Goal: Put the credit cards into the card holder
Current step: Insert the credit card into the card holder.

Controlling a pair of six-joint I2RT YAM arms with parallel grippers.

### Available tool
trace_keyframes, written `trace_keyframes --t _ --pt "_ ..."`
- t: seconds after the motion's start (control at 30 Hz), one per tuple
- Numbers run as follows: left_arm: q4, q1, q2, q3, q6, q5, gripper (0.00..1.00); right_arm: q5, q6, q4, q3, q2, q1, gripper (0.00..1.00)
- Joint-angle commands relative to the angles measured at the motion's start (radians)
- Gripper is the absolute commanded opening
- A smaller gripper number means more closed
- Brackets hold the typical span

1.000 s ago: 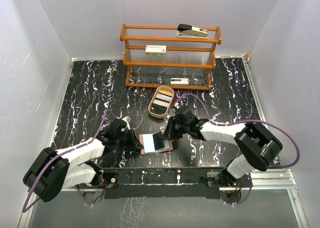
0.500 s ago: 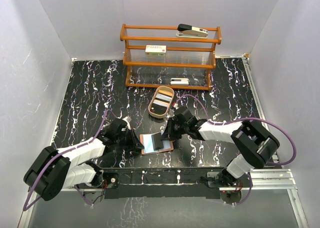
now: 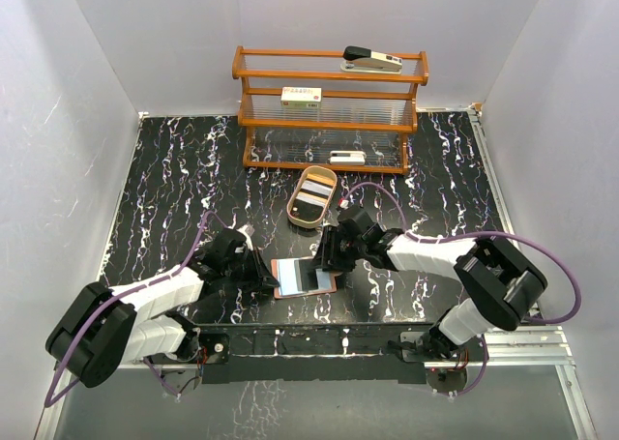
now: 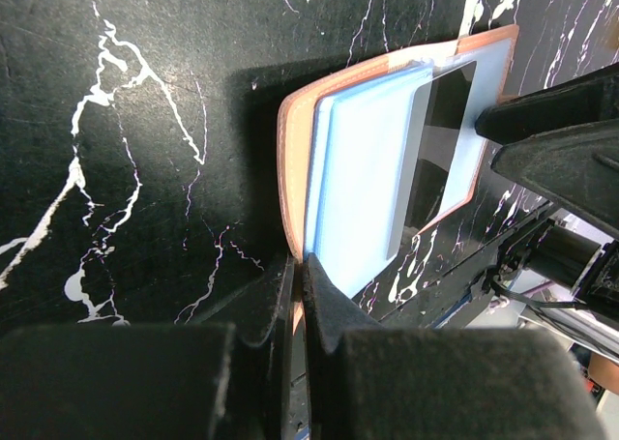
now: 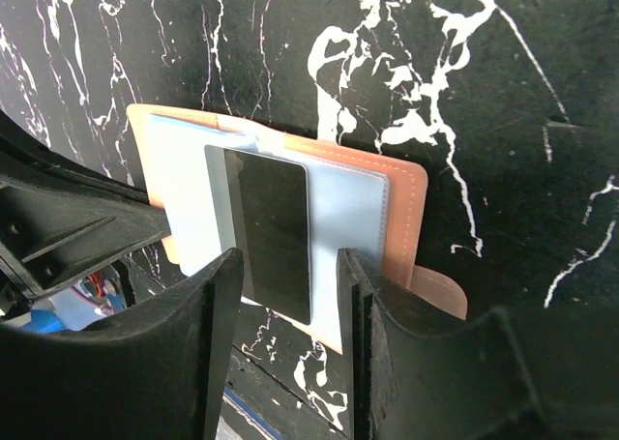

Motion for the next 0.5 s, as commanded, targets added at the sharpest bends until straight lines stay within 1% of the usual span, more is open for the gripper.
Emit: trace_keyframes --t 0.0,0.2,0.47 --pt "0.006 -0.006 -0.016 -0.004 -0.001 0.018 0.00 0.029 -0.007 -0.022 0.020 -0.032 0.003 0.43" --pt "0.030 -0.007 0.000 -0.010 -0.005 0.040 0.00 -0.013 -0.004 0.036 0.013 0.007 0.016 0.44" --pt "0.035 -0.006 0.004 -0.004 0.000 0.046 0.00 -0.027 0.005 0.057 0.051 0.047 0.044 0.44"
